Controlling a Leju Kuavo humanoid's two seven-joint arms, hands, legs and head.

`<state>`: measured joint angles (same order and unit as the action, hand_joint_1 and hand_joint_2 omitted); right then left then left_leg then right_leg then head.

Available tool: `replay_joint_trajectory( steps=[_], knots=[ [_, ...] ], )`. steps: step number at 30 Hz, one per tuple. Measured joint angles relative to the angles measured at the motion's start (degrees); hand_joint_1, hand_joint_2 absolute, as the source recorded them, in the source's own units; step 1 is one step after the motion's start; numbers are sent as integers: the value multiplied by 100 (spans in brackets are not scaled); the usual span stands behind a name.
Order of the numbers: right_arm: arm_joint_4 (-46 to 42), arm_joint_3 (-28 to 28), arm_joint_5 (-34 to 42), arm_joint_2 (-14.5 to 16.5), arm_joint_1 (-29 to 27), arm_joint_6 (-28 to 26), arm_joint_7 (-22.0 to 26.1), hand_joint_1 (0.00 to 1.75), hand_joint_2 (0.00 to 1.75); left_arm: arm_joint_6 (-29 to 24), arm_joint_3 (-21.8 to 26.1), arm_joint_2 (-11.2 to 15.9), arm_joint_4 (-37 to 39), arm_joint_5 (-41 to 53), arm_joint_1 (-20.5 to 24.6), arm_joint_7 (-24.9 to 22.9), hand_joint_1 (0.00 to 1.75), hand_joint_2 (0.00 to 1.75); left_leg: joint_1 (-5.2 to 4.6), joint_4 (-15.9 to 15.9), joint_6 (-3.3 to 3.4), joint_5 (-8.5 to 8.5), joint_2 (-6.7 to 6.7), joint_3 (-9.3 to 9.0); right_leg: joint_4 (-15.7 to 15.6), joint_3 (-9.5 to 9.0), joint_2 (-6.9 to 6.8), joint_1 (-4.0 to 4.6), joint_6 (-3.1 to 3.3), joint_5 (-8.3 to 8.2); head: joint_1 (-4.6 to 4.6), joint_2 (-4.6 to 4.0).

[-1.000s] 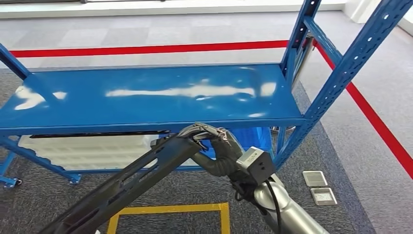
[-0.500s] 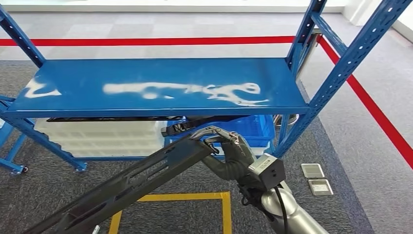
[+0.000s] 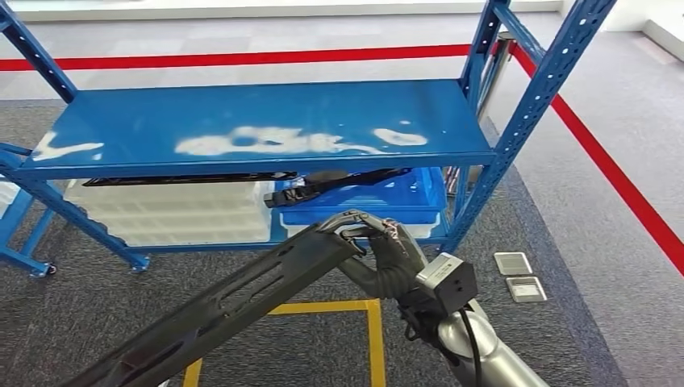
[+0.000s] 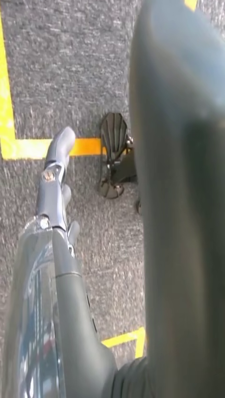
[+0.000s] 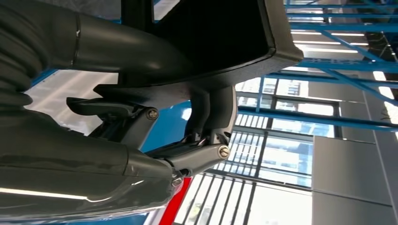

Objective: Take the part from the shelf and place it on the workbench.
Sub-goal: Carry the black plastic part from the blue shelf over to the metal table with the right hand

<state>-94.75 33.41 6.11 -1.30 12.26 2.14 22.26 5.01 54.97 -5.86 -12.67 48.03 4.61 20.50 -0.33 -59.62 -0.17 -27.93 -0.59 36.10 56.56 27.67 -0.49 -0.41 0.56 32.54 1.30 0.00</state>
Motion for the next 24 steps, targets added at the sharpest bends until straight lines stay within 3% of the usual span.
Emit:
replay_joint_trajectory(
  steps=[2,3,4,5,6,8,10,11,13,15,17,19,20,21,22,24],
  knots=[
    [1,1,31,2,1,70,-2,175,175,-7,0,2,1,0,-24,5,0,175,27,-481,-84,-484,12,150,-7,140,-21,-22,65,-103,2,0],
    [3,1,40,2,0,119,2,175,175,-7,0,3,1,0,-34,8,0,175,43,-851,-118,-725,12,243,-5,218,-23,-21,74,-157,2,0],
    [7,1,38,-1,-1,169,11,175,175,-7,0,4,1,0,-40,10,0,175,56,-1195,-144,-862,12,314,-3,291,-27,-21,70,-210,3,0],
    [12,1,28,-5,-1,217,23,175,175,-7,0,5,1,1,-46,13,0,175,65,-1420,-160,-872,12,328,2,360,-33,-21,62,-260,3,0],
    [18,1,16,-11,-1,264,39,175,175,-7,0,5,1,5,-50,15,0,175,73,-1457,-165,-770,12,255,12,423,-39,-21,51,-306,4,0],
    [26,1,-19,-21,1,335,77,175,175,-7,0,5,1,16,-50,17,0,175,80,-875,-143,-460,14,-202,38,520,-45,-21,23,-375,4,0],
    [26,1,-87,-25,1,378,133,175,175,-7,0,6,1,38,-41,14,0,175,66,-25,-87,-366,19,-752,61,577,-46,-6,-25,-431,4,0],
    [26,1,-133,-25,2,390,160,175,175,-6,0,7,1,54,-36,10,0,175,56,233,-58,-389,22,-901,67,595,-46,0,-55,-462,5,0],
    [26,1,-221,-29,0,397,187,175,175,-5,0,7,1,80,-32,2,0,175,44,380,4,-429,22,-933,71,642,-46,6,-126,-527,4,0],
    [26,3,-278,-42,-6,402,193,175,175,-5,0,7,1,86,-37,-6,0,175,63,417,87,-396,13,-892,162,712,-28,3,-186,-454,2,0],
    [27,5,-297,-61,-14,405,196,175,175,-5,0,9,1,87,-46,-10,0,175,76,425,160,-334,8,-836,643,904,-4,-3,-215,-104,-1,1],
    [33,7,-298,-82,-30,405,197,175,175,-5,0,11,1,88,-58,-11,0,175,64,398,192,-295,32,-763,1431,1196,8,-4,-230,291,-1,1],
    [38,7,-299,-91,-41,405,198,175,175,-5,0,11,1,90,-66,-12,0,175,59,378,198,-283,52,-730,1689,1270,12,-3,-237,373,-1,1],
    [42,8,-300,-98,-51,405,198,175,175,-4,0,11,1,91,-74,-13,0,175,54,356,198,-278,79,-705,1718,1235,18,-3,-238,340,-1,0],
    [44,8,-301,-102,-56,405,198,175,175,-2,0,11,1,92,-78,-13,0,175,50,334,196,-277,114,-691,1502,1084,35,-2,-231,205,-1,0],
    [46,9,-303,-105,-60,405,197,175,175,10,0,8,2,95,-72,-13,0,175,47,291,183,-285,187,-666,735,640,206,-5,-179,-127,0,0]
  ],
)
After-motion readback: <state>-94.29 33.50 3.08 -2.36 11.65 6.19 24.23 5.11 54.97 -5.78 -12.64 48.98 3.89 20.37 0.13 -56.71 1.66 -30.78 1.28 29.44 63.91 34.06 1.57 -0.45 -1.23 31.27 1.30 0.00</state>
